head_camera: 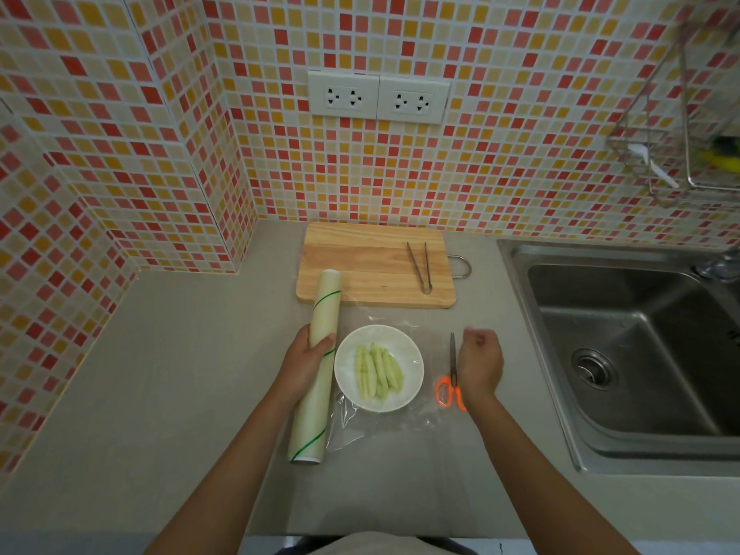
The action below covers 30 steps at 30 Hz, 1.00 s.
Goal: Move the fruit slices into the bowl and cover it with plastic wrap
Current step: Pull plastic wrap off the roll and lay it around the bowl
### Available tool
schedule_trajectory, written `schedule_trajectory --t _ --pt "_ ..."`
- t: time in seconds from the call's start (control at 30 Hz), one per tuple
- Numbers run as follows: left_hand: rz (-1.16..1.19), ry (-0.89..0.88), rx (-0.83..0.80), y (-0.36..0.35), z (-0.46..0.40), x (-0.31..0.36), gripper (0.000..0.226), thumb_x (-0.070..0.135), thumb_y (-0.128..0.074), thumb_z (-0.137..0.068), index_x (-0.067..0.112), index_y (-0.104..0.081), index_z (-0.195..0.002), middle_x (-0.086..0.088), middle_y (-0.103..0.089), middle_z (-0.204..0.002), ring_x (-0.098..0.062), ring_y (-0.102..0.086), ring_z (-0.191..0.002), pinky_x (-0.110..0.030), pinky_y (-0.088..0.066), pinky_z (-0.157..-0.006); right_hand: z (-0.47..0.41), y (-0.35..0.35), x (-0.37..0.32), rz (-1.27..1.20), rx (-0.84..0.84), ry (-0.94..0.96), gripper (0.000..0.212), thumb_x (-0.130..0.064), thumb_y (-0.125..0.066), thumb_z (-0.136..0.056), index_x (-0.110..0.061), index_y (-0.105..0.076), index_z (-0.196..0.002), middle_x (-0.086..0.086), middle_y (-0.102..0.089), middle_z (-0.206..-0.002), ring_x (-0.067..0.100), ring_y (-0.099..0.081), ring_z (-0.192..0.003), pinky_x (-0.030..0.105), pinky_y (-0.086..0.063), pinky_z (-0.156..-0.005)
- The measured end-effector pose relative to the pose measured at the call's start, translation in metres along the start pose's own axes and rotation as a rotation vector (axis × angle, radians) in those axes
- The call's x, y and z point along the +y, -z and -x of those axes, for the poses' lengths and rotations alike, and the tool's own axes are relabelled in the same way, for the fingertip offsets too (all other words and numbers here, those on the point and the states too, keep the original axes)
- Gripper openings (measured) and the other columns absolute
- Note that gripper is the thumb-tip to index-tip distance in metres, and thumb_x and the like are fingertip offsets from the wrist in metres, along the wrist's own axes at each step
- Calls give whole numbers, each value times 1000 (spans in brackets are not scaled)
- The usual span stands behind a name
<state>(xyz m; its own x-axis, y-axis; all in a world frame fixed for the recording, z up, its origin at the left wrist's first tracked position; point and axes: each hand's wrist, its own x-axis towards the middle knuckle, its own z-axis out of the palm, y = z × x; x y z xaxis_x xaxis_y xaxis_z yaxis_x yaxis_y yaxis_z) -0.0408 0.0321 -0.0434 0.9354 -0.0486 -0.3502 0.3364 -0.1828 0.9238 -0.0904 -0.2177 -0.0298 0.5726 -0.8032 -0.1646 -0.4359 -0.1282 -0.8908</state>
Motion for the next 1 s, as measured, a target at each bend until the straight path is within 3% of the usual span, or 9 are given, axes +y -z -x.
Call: schedule_trajectory --t 0.07,0.13,0.23,0.4,0.57,0.77,0.87,1.0 --pt "-7 3 0 -1 0 0 32 33 -59 -92 23 -52 -121 8 -63 -103 -4 -61 -87 -22 -44 -63 17 -8 -13 -167 -89 173 17 -25 -49 -97 -17 -62 -90 0 -63 -90 16 -60 -86 17 -44 -71" --pt "-9 1 3 -1 -1 -1 34 33 -59 -92 22 -51 -123 6 -63 -105 -3 -61 -88 -22 -44 -63 30 -19 -17 -245 -284 191 23 -23 -48 -99 -13 -68 -104 0 -67 -103 10 -60 -98 13 -44 -83" --pt "-9 -7 2 -2 -3 -1 36 32 -59 -92 20 -51 -125 3 -62 -108 -6 -61 -90 -23 -45 -65 45 -32 -9 -232 -473 141 30 -20 -46 -100 -7 -65 -119 3 -66 -119 13 -59 -113 25 -45 -98" --pt "7 -17 6 -3 -3 -3 34 31 -57 -93 20 -51 -124 0 -64 -109 -12 -62 -93 -27 -48 -70 46 -36 1 -296 -517 80 31 -17 -46 -100 -7 -61 -125 6 -63 -127 20 -55 -123 40 -42 -108" --pt "-5 -49 1 -3 -3 -4 28 31 -57 -93 24 -51 -120 6 -63 -104 -6 -61 -91 -24 -46 -68 46 -37 1 -367 -539 9 29 -16 -46 -99 -9 -63 -123 9 -65 -123 20 -61 -113 34 -50 -97" --pt "-55 -64 -1 -1 -5 -6 29 31 -56 -93 21 -51 -120 2 -63 -106 -9 -62 -91 -26 -45 -68 43 -37 5 -357 -609 -45 29 -20 -42 -101 -16 -62 -121 -6 -69 -107 3 -65 -93 9 -52 -66" --pt "-69 -69 -3 -2 -5 -7 30 31 -56 -93 21 -51 -121 1 -63 -106 -11 -61 -91 -25 -45 -68 43 -39 7 -369 -607 -65 28 -20 -41 -101 -23 -68 -107 -12 -74 -94 1 -69 -85 12 -53 -64" --pt "-65 -56 -8 -1 -5 -6 28 31 -55 -93 23 -50 -119 3 -62 -105 -9 -61 -91 -24 -45 -67 41 -40 10 -386 -580 -128 32 -22 -40 -100 -15 -69 -111 2 -72 -105 19 -67 -98 31 -55 -79"
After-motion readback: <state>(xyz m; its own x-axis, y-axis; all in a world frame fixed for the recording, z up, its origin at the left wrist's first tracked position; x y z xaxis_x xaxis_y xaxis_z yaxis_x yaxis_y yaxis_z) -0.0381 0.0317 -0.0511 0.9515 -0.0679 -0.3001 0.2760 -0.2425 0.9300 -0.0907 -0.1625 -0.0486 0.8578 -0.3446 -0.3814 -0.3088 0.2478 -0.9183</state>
